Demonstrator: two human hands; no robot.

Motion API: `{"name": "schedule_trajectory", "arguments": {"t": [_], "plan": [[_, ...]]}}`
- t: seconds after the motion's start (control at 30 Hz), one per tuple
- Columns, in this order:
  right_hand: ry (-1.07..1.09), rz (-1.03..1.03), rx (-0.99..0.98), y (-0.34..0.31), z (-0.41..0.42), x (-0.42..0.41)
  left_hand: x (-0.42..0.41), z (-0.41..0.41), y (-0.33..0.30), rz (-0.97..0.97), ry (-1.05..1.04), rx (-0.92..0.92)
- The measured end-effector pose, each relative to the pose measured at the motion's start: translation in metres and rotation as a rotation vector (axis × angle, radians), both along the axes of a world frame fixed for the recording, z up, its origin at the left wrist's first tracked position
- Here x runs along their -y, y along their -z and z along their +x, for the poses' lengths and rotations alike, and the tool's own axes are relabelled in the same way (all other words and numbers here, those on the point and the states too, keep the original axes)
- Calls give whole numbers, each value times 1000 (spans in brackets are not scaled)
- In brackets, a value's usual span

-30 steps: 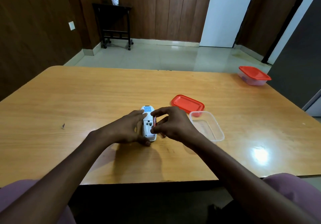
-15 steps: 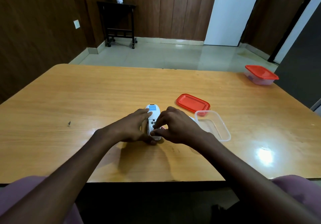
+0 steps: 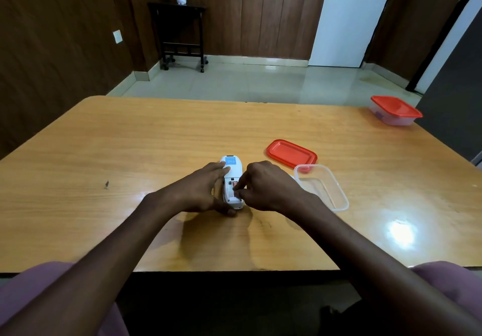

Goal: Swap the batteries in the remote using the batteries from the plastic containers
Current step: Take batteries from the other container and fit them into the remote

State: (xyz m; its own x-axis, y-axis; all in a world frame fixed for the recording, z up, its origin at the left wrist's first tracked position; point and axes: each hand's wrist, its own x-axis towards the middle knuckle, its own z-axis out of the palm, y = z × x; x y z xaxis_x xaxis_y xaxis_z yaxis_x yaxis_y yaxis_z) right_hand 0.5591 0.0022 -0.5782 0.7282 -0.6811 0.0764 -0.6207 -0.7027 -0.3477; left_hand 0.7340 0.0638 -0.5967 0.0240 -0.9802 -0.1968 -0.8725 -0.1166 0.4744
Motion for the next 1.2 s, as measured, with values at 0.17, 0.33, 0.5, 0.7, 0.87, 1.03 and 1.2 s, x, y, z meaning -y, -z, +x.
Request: {"name": "schedule_trajectory", "arguments": {"t": [0.17,0.33,0.5,0.7,0.87,1.03,1.2], "plan": [[-16,17,-54,-12,-15,9,1,-1,1,-3,11,9],[87,-44,-127,-13,-35,23,3,0,0,9,26,54],[33,-88,-94,-10,-28,14,3,2,-1,7,18,66],[-10,-193,-145,0,-17,8,3,2,2,-2,19,64],[27,-200,-136,6,-17,11,4,2,2,6,17,68],[131,-252,3,1,-15,13,4,2,2,6,9,55],[20,-139,140,0,-10,11,3,1,2,16,3,31]]}}
